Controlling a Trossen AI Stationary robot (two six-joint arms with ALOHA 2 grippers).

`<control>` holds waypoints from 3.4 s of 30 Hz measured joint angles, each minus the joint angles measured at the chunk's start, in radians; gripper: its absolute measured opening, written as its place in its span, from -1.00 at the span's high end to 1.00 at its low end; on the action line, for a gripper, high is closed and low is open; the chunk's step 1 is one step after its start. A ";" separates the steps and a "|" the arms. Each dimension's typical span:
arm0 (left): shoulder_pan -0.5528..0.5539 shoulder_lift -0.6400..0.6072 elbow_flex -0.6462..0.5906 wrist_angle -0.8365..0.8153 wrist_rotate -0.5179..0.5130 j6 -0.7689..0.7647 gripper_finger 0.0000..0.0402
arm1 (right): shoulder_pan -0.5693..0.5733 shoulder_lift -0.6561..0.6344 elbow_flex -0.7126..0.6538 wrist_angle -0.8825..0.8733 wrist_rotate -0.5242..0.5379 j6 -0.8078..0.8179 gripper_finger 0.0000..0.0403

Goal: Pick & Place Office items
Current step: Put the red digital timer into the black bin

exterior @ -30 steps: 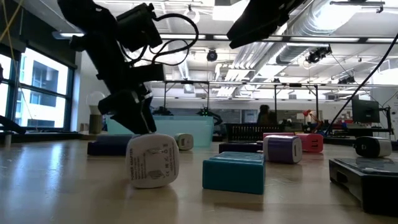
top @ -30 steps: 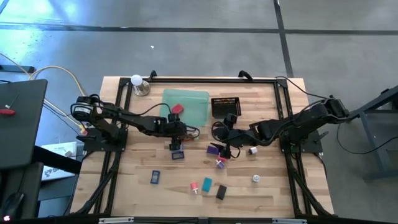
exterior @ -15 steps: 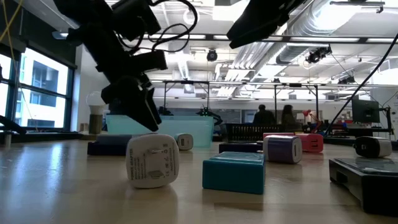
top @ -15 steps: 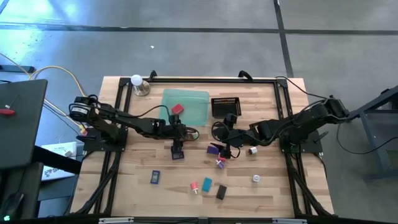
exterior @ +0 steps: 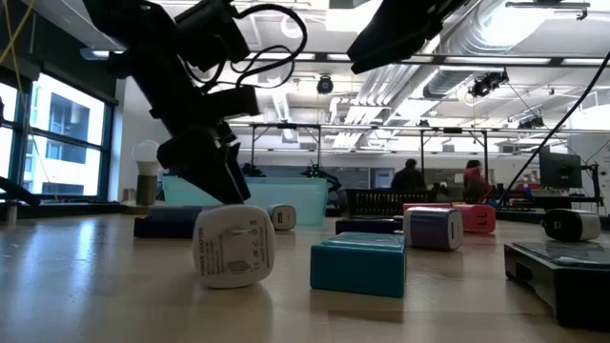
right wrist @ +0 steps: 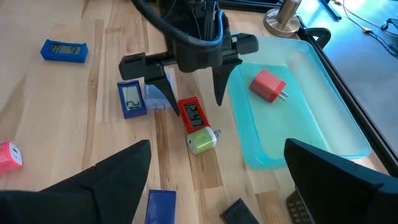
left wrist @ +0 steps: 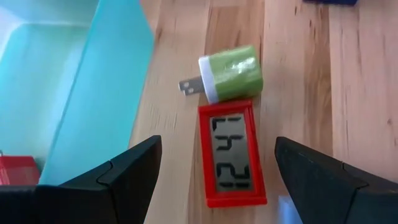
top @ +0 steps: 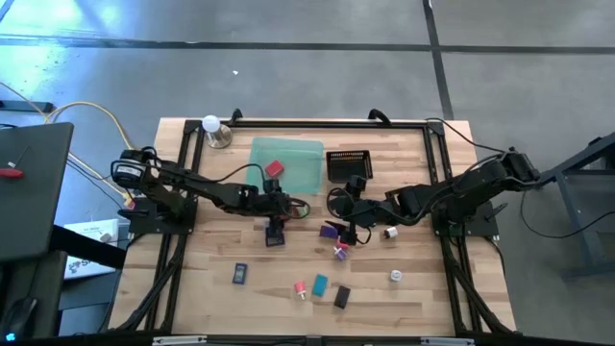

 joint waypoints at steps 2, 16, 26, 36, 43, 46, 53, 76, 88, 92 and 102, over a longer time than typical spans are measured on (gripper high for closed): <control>0.000 0.006 0.000 -0.001 0.009 -0.002 -0.52 | 0.000 0.000 0.000 0.000 0.000 0.000 -0.78; 0.052 0.083 0.003 0.014 0.117 -0.095 -0.32 | 0.000 0.000 0.000 0.000 0.000 0.001 -0.78; 0.060 0.097 0.004 0.015 0.154 -0.115 0.14 | 0.000 0.000 0.000 0.001 0.000 -0.002 -0.78; 0.051 0.091 0.002 0.014 0.145 -0.114 0.32 | 0.000 0.000 0.000 0.007 -0.092 0.016 -0.78; 0.050 0.008 -0.005 0.001 0.138 -0.107 0.32 | 0.000 0.000 0.000 0.007 -0.161 0.020 -0.78; 0.049 -0.042 -0.002 0.010 0.139 -0.107 0.32 | 0.000 0.000 0.000 0.007 -0.159 0.026 -0.78; 0.004 -0.193 -0.002 0.005 0.140 -0.099 0.32 | 0.000 0.000 0.000 -0.001 -0.167 0.033 -0.78; -0.188 -0.373 0.000 0.426 0.143 0.029 0.32 | -0.016 0.069 -0.001 0.312 -0.137 -0.098 -0.66; -0.192 -0.373 0.000 0.453 0.143 0.046 0.32 | 0.014 0.069 0.000 0.526 -0.175 -0.248 -0.56; -0.191 -0.373 0.000 0.454 0.117 0.055 0.32 | 0.013 0.069 0.000 0.576 -0.229 -0.279 -0.56; -0.191 -0.372 0.000 0.483 0.084 0.099 0.32 | 0.000 0.069 0.000 0.637 -0.267 -0.293 -0.56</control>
